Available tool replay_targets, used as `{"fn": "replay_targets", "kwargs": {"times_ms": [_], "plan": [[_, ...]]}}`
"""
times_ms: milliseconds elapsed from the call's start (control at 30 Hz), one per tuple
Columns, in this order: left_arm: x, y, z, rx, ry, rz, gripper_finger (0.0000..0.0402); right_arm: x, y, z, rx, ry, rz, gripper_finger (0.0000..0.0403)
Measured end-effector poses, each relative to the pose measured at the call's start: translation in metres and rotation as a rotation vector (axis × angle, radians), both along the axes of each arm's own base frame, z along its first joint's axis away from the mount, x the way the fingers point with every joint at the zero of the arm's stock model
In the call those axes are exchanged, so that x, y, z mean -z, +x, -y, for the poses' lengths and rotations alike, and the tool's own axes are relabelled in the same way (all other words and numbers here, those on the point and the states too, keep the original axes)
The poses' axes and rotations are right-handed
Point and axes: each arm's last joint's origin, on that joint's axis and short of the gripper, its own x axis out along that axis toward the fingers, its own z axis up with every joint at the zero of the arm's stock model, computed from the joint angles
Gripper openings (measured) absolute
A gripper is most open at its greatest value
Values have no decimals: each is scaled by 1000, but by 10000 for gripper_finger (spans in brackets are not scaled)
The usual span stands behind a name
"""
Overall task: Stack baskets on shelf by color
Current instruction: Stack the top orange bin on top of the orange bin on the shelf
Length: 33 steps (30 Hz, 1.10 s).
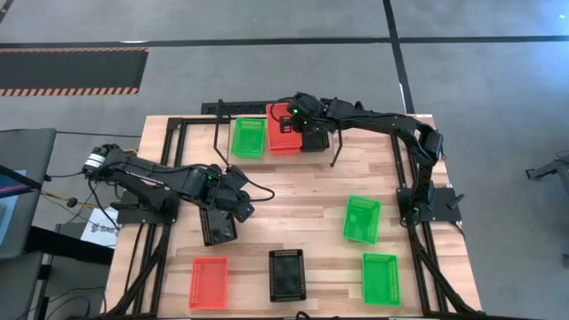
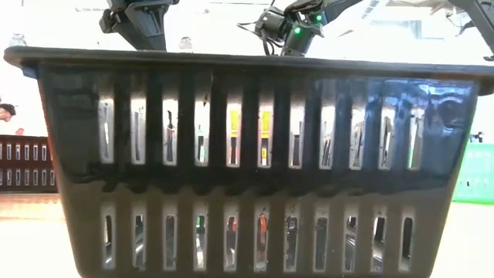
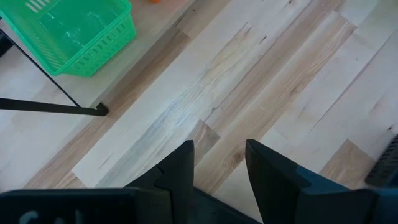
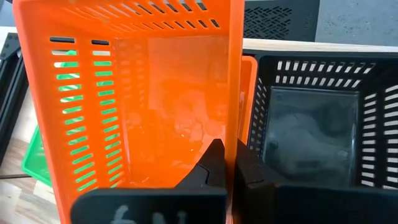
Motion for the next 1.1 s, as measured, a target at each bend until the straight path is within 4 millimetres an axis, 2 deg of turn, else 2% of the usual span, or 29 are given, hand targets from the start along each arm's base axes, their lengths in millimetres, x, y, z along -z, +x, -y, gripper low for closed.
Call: {"fn": "replay_targets", "kwargs": {"times_ms": [133, 433, 667, 900, 1100], "plan": [[0, 0, 0, 0, 0, 0, 132, 5, 3, 1, 10, 8, 0, 4], [0, 0, 0, 0, 0, 0, 132, 34, 16, 5, -15, 69, -23, 5], [0, 0, 0, 0, 0, 0, 132, 35, 17, 6, -49, 56, -34, 8], [0, 0, 0, -1, 0, 0, 132, 26, 16, 4, -67, 32, -21, 69], [0, 0, 0, -1, 0, 0, 132, 23, 15, 4, -92, 16, -29, 104]]}}
